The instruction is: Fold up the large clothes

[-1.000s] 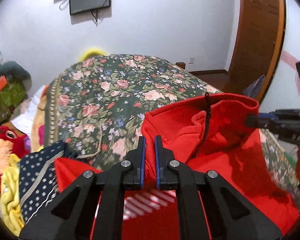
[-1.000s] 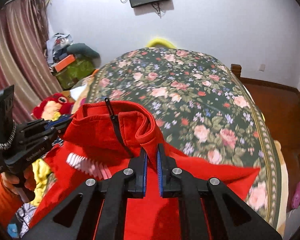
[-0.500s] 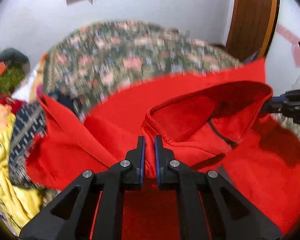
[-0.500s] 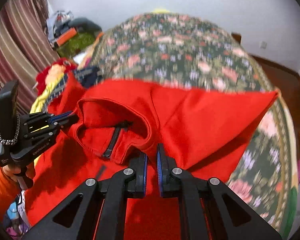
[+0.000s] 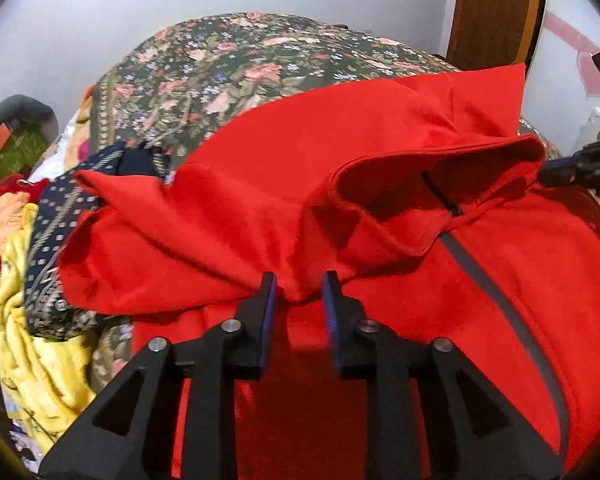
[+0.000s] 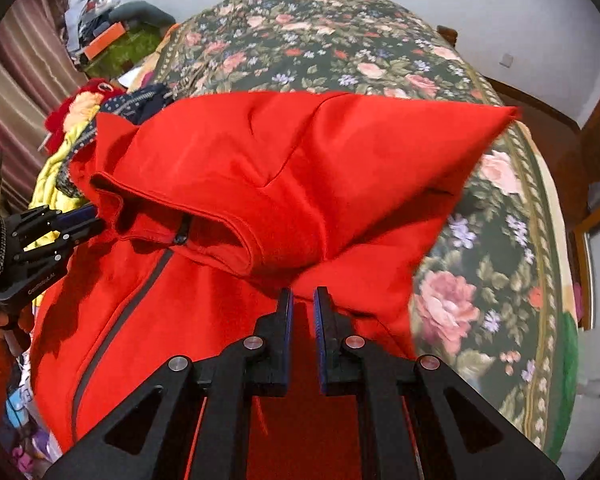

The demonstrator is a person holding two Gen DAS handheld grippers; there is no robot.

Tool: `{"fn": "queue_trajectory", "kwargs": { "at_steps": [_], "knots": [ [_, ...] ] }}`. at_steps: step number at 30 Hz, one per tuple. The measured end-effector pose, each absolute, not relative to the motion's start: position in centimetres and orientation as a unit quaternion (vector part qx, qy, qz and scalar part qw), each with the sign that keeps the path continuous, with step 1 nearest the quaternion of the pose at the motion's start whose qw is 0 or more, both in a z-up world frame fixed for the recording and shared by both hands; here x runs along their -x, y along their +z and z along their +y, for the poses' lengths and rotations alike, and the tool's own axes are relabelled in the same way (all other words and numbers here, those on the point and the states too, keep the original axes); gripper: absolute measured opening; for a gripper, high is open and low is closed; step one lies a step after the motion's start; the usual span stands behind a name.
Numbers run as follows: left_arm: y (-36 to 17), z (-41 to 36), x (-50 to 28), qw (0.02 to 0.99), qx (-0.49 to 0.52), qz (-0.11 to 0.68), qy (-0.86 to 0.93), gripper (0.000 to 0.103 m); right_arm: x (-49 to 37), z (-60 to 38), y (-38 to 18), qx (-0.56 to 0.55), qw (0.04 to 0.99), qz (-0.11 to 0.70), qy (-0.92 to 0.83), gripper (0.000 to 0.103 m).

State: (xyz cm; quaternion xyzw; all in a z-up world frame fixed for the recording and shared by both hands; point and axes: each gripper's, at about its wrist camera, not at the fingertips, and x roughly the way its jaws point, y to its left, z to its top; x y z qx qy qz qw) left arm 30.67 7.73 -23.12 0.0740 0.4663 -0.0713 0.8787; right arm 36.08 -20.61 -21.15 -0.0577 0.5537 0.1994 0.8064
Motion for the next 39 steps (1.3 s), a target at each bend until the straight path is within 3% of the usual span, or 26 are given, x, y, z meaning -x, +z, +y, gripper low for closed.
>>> {"fn": "queue_trajectory", "kwargs": {
  "at_steps": [5,11,19,25,30,39],
  "knots": [
    [-20.4,10.1,-29.6,0.897,-0.067,0.433,-0.053,0.052,-35.6,-21.9,-18.4,0.064,0.828,0.523,0.191,0.006],
    [-17.9,13.5,-32.7,0.915,-0.015,0.402,0.000,0.070,-37.7,-20.6,-16.0,0.065,0.850,0.488,0.188,0.006],
    [-20.8,13.4,-38.8,0.889,0.088,0.449,-0.030,0.070,-40.4,-15.8,-20.0,0.073,0.820,0.526,0.213,0.006],
    [-25.3,9.4,-39.2,0.864,0.014,0.500,-0.046,0.070,-39.6,-13.4,-24.2,0.151,0.794,0.546,0.218,0.006],
    [-26.1,10.1,-35.8,0.878,-0.016,0.476,-0.036,0.088,-38.1,-13.8,-24.6,0.197,0.795,0.528,0.224,0.006],
    [-26.8,13.8,-32.0,0.874,-0.006,0.486,-0.003,0.089,-37.4,-14.6,-24.6,0.215,0.804,0.522,0.186,0.006]
  ]
}}
